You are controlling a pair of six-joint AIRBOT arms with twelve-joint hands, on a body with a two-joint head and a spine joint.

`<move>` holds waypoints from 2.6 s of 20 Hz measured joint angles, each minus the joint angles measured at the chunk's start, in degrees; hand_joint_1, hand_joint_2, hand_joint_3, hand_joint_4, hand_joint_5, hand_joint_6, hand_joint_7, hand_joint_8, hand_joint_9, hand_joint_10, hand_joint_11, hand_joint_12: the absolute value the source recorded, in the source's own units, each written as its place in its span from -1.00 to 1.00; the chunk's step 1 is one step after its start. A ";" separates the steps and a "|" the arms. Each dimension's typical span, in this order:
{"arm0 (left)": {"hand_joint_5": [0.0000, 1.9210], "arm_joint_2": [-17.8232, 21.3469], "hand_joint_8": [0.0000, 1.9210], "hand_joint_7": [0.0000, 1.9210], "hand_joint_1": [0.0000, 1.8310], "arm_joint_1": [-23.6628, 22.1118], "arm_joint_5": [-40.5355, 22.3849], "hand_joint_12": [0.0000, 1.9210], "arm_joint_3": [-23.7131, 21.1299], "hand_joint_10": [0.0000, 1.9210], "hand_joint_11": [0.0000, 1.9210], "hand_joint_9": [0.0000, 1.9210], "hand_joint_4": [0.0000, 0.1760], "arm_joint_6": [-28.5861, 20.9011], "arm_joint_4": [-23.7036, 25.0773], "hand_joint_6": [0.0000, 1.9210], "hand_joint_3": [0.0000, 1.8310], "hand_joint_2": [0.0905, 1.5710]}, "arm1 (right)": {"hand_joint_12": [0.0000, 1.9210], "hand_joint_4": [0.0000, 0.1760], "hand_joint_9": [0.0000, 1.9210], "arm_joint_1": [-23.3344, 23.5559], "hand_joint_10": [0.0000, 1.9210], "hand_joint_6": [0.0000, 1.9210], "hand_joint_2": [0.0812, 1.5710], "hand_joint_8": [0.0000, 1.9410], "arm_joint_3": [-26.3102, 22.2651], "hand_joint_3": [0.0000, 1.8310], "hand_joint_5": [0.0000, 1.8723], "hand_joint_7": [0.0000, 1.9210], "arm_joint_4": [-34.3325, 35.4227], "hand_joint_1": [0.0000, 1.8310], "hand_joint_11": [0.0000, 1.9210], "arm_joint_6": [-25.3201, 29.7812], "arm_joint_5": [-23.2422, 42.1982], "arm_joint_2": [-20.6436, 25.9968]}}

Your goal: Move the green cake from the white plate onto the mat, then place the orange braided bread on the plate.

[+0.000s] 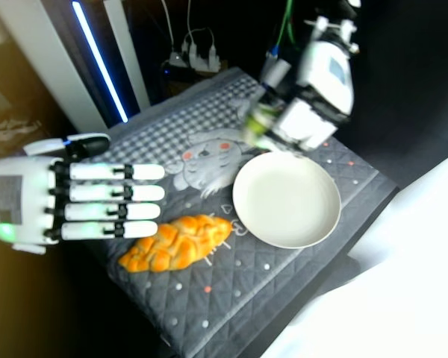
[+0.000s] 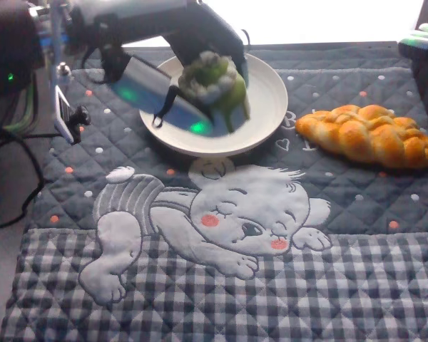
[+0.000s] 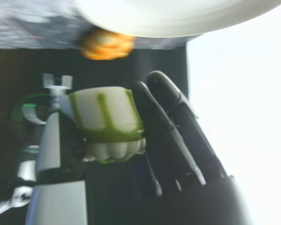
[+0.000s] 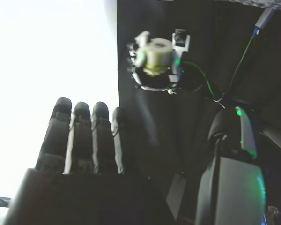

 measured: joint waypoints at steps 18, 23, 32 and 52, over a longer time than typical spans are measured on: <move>-0.34 2.14 -0.95 -0.36 0.14 5.03 1.05 0.16 -7.65 -0.92 -0.84 -0.43 -1.00 -4.68 16.61 -0.89 -1.00 0.07 | -1.00 -0.37 -0.94 0.00 -1.00 -1.00 0.02 -1.00 0.00 -0.99 -0.81 -0.85 0.24 -0.34 -1.00 0.00 -0.04 0.00; -0.79 2.08 -1.00 -0.82 0.05 5.14 1.01 -0.30 -7.45 -1.00 -1.00 -0.78 -0.06 -3.61 14.86 -1.00 -1.00 -0.19 | -0.99 -0.21 -0.94 0.02 -1.00 -1.00 0.04 -0.99 0.11 -0.99 -0.84 -0.85 0.24 -0.27 -0.97 -0.02 -0.02 0.00; -0.96 5.14 -1.00 -1.00 0.05 6.73 1.57 -0.98 -8.24 -1.00 -1.00 -1.00 0.34 1.88 8.04 -1.00 -1.00 -0.10 | -0.29 -0.59 -0.69 23.21 -1.00 -1.00 0.04 -1.00 1.53 -1.00 -0.81 -0.66 -19.96 -0.32 -0.94 -3.78 -21.29 -3.76; -1.00 5.22 -1.00 -0.94 -0.12 6.51 1.16 -0.95 -8.50 -1.00 -0.89 -0.92 0.41 2.89 6.99 -1.00 -0.99 -0.04 | -0.18 -0.45 -0.70 24.74 -1.00 -0.99 -0.22 -1.00 10.34 -1.00 -0.74 -0.71 -21.42 -0.21 -0.85 -3.78 -39.87 -8.85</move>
